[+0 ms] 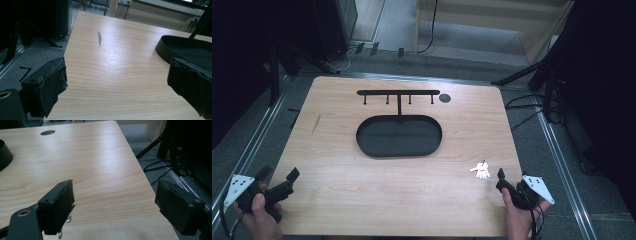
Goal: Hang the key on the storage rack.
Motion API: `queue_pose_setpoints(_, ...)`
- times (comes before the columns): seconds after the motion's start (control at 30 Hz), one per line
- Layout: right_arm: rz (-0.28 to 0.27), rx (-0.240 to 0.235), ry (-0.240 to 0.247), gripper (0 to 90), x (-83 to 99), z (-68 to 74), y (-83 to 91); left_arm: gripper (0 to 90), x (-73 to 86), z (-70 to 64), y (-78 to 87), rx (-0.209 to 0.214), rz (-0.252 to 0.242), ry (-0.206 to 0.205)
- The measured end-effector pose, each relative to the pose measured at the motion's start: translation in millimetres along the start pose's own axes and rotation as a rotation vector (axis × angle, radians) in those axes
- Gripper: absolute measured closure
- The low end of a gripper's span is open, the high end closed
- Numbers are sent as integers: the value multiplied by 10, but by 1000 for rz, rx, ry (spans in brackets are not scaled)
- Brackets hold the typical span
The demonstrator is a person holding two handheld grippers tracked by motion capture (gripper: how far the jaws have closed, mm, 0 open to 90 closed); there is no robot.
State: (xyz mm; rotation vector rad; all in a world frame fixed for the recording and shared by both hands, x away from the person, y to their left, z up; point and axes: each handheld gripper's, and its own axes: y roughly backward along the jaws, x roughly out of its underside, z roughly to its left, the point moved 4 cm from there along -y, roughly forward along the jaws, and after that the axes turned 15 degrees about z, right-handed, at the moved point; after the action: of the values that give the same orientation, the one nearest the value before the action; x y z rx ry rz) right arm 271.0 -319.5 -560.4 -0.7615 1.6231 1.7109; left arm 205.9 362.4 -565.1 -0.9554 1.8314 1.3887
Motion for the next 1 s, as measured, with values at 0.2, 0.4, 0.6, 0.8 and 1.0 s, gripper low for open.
queue_pose_setpoints(0.2,26,3,54,219,11,76,-22,30,1,-3,0,0,0,0)
queue_pose_setpoints(0.4,108,-52,54,305,-44,134,-49,30,0,0,0,3,-1,6)
queue_pose_setpoints(0.6,242,-36,100,328,-222,245,-106,30,0,5,1,3,1,7)
queue_pose_setpoints(0.8,359,-24,140,362,-484,362,-147,29,1,2,1,-1,2,8)
queue_pose_setpoints(1.0,526,-20,175,338,-724,459,-238,30,1,10,1,3,4,11)
